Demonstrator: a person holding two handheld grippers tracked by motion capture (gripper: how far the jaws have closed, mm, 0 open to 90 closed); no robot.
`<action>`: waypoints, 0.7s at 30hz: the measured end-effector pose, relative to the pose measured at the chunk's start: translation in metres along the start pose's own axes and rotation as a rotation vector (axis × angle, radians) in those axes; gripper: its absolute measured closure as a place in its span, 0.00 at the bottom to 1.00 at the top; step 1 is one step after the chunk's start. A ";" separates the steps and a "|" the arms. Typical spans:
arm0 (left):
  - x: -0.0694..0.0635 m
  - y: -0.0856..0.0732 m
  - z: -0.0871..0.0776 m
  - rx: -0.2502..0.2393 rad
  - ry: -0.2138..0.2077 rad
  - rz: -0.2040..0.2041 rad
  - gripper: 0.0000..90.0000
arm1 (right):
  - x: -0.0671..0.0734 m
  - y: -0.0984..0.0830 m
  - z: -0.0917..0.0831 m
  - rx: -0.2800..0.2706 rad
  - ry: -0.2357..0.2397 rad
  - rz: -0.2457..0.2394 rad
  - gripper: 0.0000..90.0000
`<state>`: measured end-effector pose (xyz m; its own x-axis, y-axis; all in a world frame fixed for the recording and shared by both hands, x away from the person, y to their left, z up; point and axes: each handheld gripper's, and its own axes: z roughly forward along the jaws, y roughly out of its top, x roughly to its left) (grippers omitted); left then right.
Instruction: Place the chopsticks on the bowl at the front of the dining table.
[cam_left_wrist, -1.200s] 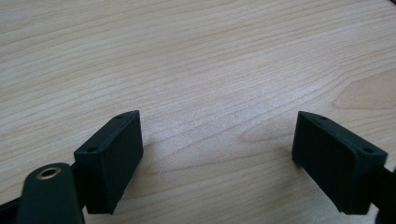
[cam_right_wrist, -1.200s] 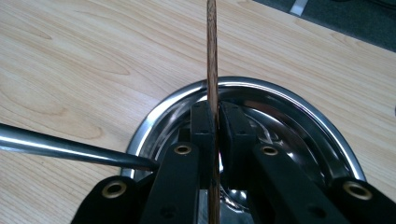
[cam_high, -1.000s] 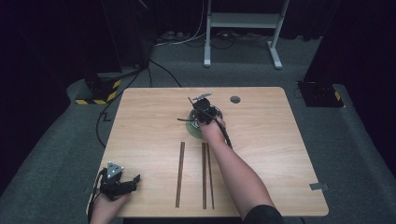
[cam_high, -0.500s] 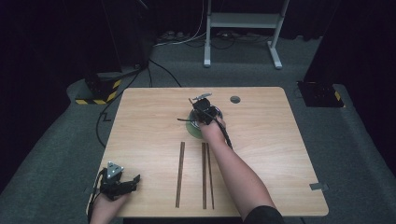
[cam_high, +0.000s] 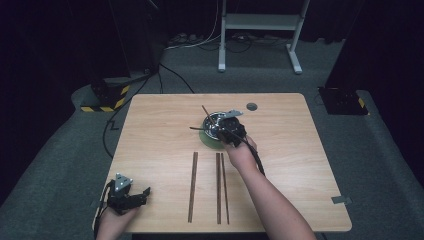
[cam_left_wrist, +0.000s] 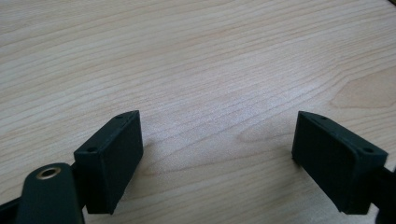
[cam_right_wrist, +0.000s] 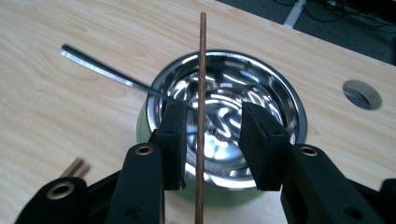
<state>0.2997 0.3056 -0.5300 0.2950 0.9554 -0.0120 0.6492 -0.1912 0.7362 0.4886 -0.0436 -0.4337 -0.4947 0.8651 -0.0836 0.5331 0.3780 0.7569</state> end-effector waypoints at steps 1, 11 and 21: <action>0.000 0.000 0.000 0.000 0.000 0.000 0.18 | -0.001 -0.004 -0.004 -0.003 0.004 0.004 0.69; 0.000 0.000 0.000 0.000 0.001 0.003 0.18 | -0.005 -0.043 -0.035 -0.028 0.022 0.021 0.67; 0.000 0.000 0.000 0.000 0.002 0.003 0.18 | 0.010 -0.082 -0.060 -0.042 0.050 0.007 0.67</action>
<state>0.2996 0.3057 -0.5299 0.2960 0.9552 -0.0084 0.6484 -0.1944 0.7360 0.3983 -0.0854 -0.4576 -0.5254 0.8496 -0.0468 0.5080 0.3573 0.7838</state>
